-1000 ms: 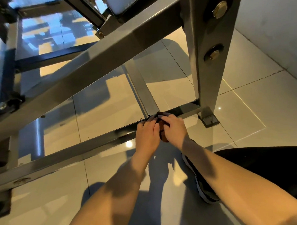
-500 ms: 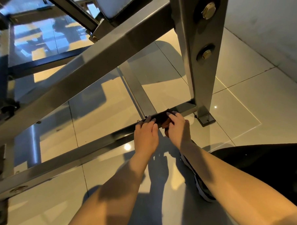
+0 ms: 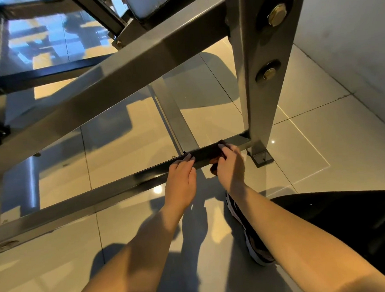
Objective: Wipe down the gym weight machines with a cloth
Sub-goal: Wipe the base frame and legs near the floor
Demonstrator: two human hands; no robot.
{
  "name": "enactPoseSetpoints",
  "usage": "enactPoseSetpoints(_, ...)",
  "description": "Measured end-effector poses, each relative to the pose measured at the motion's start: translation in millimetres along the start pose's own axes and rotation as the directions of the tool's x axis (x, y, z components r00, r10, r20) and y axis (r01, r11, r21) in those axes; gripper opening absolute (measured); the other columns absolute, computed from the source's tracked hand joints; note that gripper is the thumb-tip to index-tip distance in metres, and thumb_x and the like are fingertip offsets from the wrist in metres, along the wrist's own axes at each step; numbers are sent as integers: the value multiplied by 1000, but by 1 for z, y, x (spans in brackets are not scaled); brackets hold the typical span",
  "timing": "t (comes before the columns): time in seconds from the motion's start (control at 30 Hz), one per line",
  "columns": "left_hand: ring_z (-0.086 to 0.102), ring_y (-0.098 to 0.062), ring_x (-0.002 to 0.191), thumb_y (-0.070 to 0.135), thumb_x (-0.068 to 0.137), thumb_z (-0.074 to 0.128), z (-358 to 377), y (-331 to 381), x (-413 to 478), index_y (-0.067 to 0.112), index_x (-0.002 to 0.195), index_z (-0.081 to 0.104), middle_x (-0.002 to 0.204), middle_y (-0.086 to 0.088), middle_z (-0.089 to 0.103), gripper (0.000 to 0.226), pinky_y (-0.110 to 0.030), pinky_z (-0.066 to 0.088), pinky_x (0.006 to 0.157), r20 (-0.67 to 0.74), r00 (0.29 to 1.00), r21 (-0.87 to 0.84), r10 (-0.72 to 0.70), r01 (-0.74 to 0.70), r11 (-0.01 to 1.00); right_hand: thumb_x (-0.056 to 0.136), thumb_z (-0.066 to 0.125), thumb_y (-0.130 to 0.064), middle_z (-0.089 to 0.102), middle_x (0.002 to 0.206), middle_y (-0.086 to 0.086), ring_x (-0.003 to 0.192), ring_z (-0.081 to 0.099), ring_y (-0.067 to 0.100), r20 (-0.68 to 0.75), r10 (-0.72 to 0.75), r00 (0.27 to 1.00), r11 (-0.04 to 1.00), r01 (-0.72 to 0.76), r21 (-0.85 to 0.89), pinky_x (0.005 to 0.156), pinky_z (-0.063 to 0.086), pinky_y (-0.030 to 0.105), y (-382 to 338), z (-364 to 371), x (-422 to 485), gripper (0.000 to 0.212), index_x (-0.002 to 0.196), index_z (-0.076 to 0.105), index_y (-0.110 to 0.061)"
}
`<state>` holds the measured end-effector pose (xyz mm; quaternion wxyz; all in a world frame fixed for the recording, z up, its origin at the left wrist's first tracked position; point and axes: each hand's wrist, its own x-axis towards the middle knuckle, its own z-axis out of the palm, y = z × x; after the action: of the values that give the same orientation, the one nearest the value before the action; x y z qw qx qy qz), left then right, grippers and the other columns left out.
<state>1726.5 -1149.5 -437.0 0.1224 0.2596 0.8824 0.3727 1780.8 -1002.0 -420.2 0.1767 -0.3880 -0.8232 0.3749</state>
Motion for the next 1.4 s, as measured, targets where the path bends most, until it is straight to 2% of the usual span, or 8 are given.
enactPoseSetpoints(0.23, 36, -18, 134, 16, 106, 43, -2, 0, -4, 14, 141, 56, 147, -3, 53, 38, -25, 23, 115, -22, 999, -35, 42, -43, 998, 98, 58, -7, 43, 131, -5, 108, 50, 3, 227, -151, 962, 989, 149, 25, 99, 45, 18, -11, 25, -36, 35, 130, 62, -21)
enactPoseSetpoints(0.47, 29, -14, 143, 19, 107, 43, 5, 0, -15, 15, 145, 52, 152, 2, 48, 40, -7, 3, 111, -55, 998, 20, 35, -34, 999, 89, 66, 3, 45, 124, 12, 95, 50, 14, -59, 198, 978, 976, -191, 105, 70, 37, -4, 23, -20, 4, 31, 115, 58, -12)
enactPoseSetpoints(0.67, 22, -12, 150, 22, 108, 39, 9, 0, -21, 16, 149, 47, 158, 3, 40, 42, -16, 5, 117, -31, 999, 4, 23, -23, 1000, 89, 64, 7, 63, 102, 1, 86, 64, 7, 70, 288, 955, 888, -294, 354, 62, 50, 8, -1, -3, -14, 31, 113, 58, -11)
enactPoseSetpoints(0.83, 17, -8, 152, 21, 109, 39, 10, -5, -24, 16, 150, 45, 160, 4, 36, 42, -19, 7, 120, 6, 1000, -45, 26, -26, 999, 88, 70, -1, 63, 106, -4, 94, 63, 6, 246, 148, 958, 932, -218, 289, 72, 53, 12, -6, 30, -45, 31, 106, 63, -25)
enactPoseSetpoints(1.07, 13, 8, 143, 23, 109, 38, 7, -10, -24, 19, 152, 43, 160, 10, 35, 43, -9, 5, 116, 8, 1000, -70, 11, -10, 997, 90, 56, 10, 67, 95, 8, 92, 69, 29, 33, 372, 928, 796, -337, 503, 79, 60, 37, 8, 1, -1, 32, 102, 63, -19)
enactPoseSetpoints(1.13, 16, 7, 142, 21, 109, 39, 7, -7, -23, 17, 150, 46, 159, 6, 38, 42, -4, 3, 113, -3, 1000, -93, 5, -6, 996, 92, 60, 2, 65, 109, 4, 97, 68, 21, 47, 261, 964, 888, -259, 381, 84, 61, 33, -3, 11, -14, 31, 107, 64, -25)
enactPoseSetpoints(1.27, 29, 0, 141, 17, 108, 41, -2, -8, -22, 15, 146, 51, 153, 1, 47, 39, -1, 7, 110, -47, 999, -129, -26, 20, 991, 98, 61, -11, 50, 117, -5, 96, 51, 1, 195, -14, 981, 992, -11, 125, 83, 42, 2, -21, 28, -39, 31, 128, 64, -19)
enactPoseSetpoints(1.4, 32, -10, 146, 21, 108, 42, -7, -14, -23, 15, 145, 52, 153, 0, 47, 39, -5, 8, 112, -23, 1000, -88, -20, 18, 996, 100, 58, -9, 44, 114, -2, 95, 50, 2, 277, -60, 959, 997, 43, 70, 90, 42, 6, -17, 17, -25, 35, 134, 62, -14)
